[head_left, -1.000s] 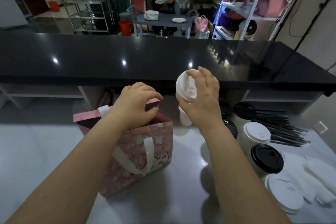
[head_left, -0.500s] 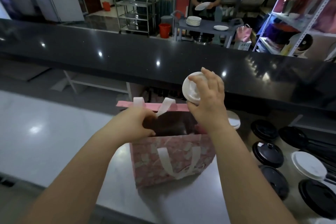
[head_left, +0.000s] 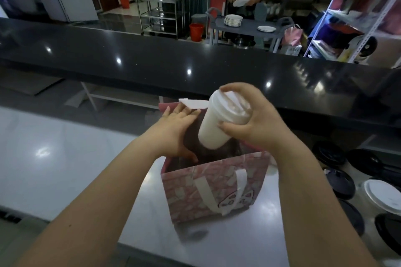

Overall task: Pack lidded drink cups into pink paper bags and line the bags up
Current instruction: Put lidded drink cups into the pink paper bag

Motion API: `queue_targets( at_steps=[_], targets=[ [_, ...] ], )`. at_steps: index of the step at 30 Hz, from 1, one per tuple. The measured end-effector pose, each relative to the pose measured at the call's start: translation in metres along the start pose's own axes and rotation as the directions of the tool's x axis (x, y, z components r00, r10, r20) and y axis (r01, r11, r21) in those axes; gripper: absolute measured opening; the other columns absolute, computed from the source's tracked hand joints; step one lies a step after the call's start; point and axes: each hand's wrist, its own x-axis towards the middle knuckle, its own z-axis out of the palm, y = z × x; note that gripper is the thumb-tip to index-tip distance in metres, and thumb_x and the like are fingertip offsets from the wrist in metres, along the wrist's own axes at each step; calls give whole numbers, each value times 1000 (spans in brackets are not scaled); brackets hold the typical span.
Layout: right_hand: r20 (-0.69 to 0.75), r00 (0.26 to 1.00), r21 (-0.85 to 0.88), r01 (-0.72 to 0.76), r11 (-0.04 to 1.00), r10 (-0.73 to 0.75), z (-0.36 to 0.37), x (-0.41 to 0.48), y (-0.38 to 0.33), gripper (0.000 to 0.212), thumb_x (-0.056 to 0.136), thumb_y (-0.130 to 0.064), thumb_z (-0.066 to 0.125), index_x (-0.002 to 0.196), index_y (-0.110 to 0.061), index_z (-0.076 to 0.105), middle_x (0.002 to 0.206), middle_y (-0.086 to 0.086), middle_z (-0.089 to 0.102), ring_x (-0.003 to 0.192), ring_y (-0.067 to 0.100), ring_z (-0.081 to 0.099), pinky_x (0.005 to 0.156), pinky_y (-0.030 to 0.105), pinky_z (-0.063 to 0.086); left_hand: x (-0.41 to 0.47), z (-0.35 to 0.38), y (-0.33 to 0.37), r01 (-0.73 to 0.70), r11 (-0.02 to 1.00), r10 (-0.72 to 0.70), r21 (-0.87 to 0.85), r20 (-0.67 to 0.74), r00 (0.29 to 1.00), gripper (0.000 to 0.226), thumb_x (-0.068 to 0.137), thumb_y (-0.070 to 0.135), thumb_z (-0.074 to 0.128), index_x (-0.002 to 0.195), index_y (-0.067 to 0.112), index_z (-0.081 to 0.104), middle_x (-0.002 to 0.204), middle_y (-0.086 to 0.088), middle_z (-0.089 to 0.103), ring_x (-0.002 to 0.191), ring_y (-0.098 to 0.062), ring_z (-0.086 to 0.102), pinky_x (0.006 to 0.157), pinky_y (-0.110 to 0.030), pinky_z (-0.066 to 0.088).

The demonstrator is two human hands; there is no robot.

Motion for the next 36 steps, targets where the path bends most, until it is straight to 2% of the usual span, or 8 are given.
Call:
queue_targets(
  at_steps=[3, 6, 11, 18, 20, 24, 32, 36],
  targets=[
    [185, 978, -120, -70, 990, 92, 16, -5, 5, 62, 65, -38, 78, 119, -52, 50, 126, -30, 42, 123, 1, 39, 97, 28, 41, -6, 4, -2, -28, 998, 28, -55, 7, 1000, 117, 56, 64, 81, 151, 40, 17, 159, 8, 19, 148, -17, 2, 119, -48, -9],
    [279, 933, -310, -135, 941, 226, 33, -10, 15, 67, 69, -29, 77, 126, -48, 47, 136, -19, 38, 126, 7, 35, 101, 34, 43, -18, 9, -4, -17, 999, 19, -46, 47, 999, 119, 60, 61, 81, 151, 43, 7, 162, 13, 6, 149, -17, -11, 110, -46, -17],
    [259, 883, -713, -98, 694, 391, 55, -11, 24, 72, 76, -15, 70, 140, -23, 37, 139, 4, 31, 124, 28, 31, 102, 43, 40, -40, 16, 1, 30, 999, -33, 28, 100, 994, 133, 60, 67, 77, 149, 41, -18, 162, 11, -14, 146, -20, -25, 112, -53, -14],
    [232, 846, -918, 28, 395, 480, 87, -12, 24, 70, 84, -20, 69, 143, -6, 34, 135, 19, 39, 121, 37, 40, 105, 47, 37, -61, 18, 11, 27, 998, -34, 63, 115, 993, 147, 51, 73, 78, 148, 34, -25, 159, 7, -27, 138, -24, -40, 116, -62, -8],
    [299, 787, -885, 16, 466, 540, 93, -10, 26, 82, 82, -24, 73, 147, -9, 26, 141, 18, 34, 125, 37, 37, 104, 47, 37, -65, 17, 10, 24, 998, -29, 51, 115, 993, 146, 51, 73, 78, 148, 36, -25, 160, 7, -25, 138, -26, -39, 115, -63, -7],
    [370, 667, -656, -305, 690, 646, 105, -10, 23, 108, 73, -31, 83, 154, -23, 11, 155, 6, 25, 137, 31, 35, 111, 43, 36, -71, 16, 14, -24, 999, 19, 44, 117, 993, 144, 50, 74, 78, 149, 36, -19, 160, 9, -22, 140, -26, -38, 115, -64, -6],
    [372, 754, -646, -209, 734, 542, 107, -41, 39, 96, 70, -30, 82, 145, -27, 23, 145, 1, 34, 125, 24, 43, 91, 28, 45, -74, 22, 20, -72, 997, 68, 41, 81, 994, 142, 49, 75, 77, 149, 36, -17, 160, 11, -18, 142, -25, -35, 114, -66, -6],
    [417, 762, -646, -134, 751, 495, 122, -52, 49, 92, 70, -24, 80, 142, -27, 23, 146, 0, 22, 134, 27, 26, 107, 37, 38, -71, 27, 19, -72, 997, 70, 31, 75, 995, 141, 49, 77, 75, 149, 37, -17, 160, 10, -15, 143, -26, -33, 115, -66, -4]
  ],
)
